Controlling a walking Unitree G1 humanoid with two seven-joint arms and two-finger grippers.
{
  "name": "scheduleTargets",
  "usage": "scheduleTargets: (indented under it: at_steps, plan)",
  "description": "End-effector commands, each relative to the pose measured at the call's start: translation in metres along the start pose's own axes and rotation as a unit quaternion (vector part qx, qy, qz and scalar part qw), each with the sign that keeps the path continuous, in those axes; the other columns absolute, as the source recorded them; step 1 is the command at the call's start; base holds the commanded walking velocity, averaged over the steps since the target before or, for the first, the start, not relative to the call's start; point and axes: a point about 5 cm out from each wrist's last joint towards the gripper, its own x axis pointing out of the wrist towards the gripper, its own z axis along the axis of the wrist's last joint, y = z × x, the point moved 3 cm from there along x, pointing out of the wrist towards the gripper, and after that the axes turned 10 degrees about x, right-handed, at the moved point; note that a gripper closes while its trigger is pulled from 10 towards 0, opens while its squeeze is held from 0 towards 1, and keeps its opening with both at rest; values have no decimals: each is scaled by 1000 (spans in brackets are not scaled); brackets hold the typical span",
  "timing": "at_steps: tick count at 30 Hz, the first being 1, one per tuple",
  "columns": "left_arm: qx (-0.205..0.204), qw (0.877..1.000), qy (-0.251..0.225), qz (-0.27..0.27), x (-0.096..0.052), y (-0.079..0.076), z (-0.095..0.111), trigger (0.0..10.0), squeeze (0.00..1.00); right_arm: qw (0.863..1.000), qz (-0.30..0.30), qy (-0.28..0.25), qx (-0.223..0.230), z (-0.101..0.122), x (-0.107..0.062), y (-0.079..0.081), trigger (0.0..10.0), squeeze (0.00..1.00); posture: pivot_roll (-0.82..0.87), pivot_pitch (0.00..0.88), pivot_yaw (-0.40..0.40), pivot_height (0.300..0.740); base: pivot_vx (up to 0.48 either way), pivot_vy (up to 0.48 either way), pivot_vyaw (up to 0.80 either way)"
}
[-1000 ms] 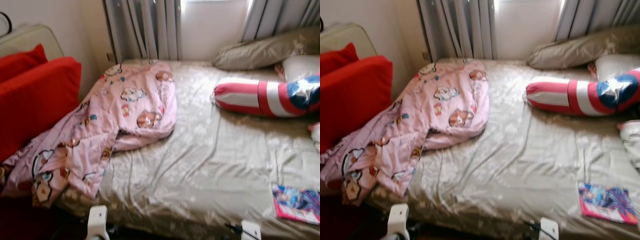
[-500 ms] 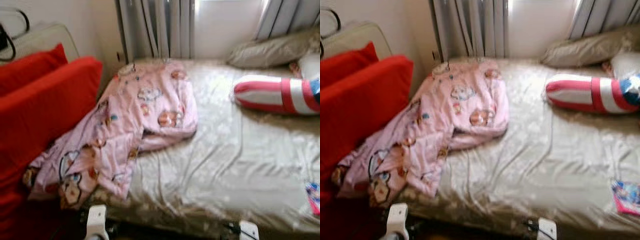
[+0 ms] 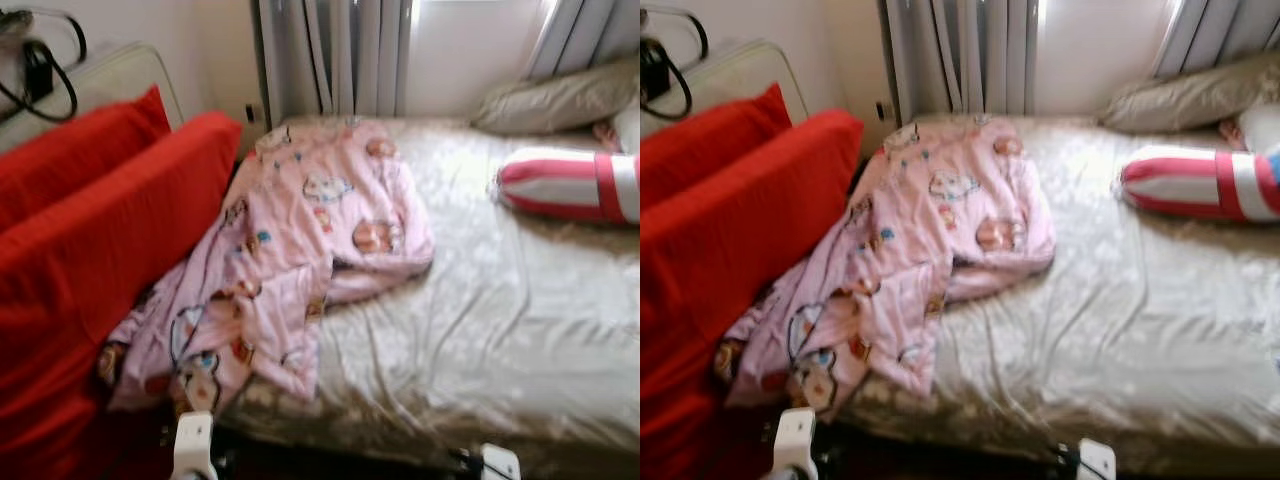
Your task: Clean up the room
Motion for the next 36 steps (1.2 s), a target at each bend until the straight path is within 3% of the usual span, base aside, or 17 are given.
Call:
scheduleTargets:
  at_steps: [1,8,36]
  plan:
    - [6,1000,0,0,0,1,0,10000,0,1000,-2,-2,6,-1,-1,-2,10000,0,8,0,53,740,0,349,0]
    - [11,1000,-3,2,0,1,2,10000,0,1000,1,-3,-4,0,-1,-2,10000,0,12,0,50,740,0,0,0]
    - [5,1000,-9,0,0,1,4,10000,0,1000,3,-4,-6,2,0,-1,10000,0,15,0,41,740,0,0,796]
